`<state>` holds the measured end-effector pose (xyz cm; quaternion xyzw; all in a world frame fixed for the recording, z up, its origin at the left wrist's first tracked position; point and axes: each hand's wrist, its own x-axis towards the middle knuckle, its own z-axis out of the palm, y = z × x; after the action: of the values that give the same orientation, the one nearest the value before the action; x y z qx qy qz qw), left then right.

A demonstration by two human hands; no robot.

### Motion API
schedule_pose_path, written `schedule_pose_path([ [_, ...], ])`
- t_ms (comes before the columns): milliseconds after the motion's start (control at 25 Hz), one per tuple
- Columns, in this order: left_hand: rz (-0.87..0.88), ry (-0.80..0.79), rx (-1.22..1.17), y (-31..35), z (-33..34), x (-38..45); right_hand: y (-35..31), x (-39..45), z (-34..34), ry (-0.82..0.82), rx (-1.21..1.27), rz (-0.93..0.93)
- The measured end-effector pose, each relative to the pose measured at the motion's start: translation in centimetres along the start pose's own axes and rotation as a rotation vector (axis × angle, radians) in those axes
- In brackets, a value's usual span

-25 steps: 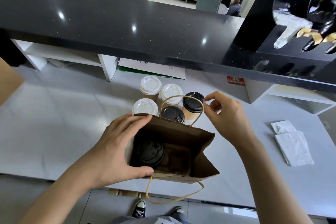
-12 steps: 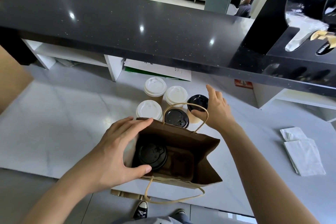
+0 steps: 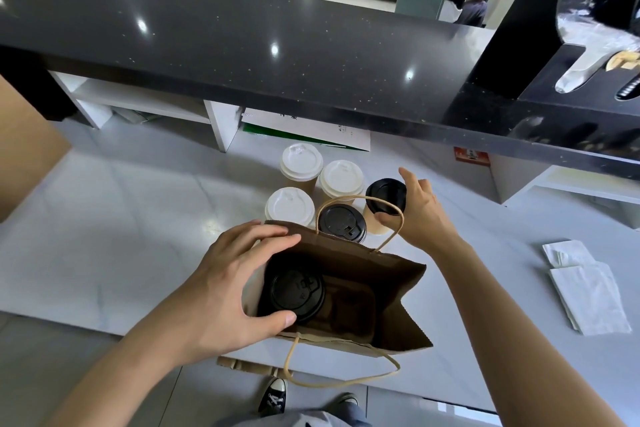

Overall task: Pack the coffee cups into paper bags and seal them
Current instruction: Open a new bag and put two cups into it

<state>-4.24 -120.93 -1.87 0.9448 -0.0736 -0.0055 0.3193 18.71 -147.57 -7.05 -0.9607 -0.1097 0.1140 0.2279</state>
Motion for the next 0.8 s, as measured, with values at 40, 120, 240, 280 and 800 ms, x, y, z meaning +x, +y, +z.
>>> schedule_pose_path([
  [40, -0.001, 0.002, 0.002, 0.0, 0.0, 0.0, 0.2, -0.3, -0.1, 0.019, 0.009, 0.006],
  [120, -0.002, -0.001, 0.002, -0.1, 0.0, -0.1, 0.6, -1.1, -0.4, 0.054, 0.042, 0.009],
  [240, 0.010, -0.004, 0.004, -0.2, 0.1, -0.1, 0.6, -2.9, -1.2, 0.105, 0.139, 0.001],
  [280, 0.014, -0.005, 0.007, -0.2, 0.1, 0.0, 0.6, -3.5, -1.5, 0.131, 0.164, 0.000],
  [800, 0.076, -0.017, 0.056, -0.1, 0.1, 0.1, -0.9, -13.1, -7.7, 0.500, 0.432, -0.089],
])
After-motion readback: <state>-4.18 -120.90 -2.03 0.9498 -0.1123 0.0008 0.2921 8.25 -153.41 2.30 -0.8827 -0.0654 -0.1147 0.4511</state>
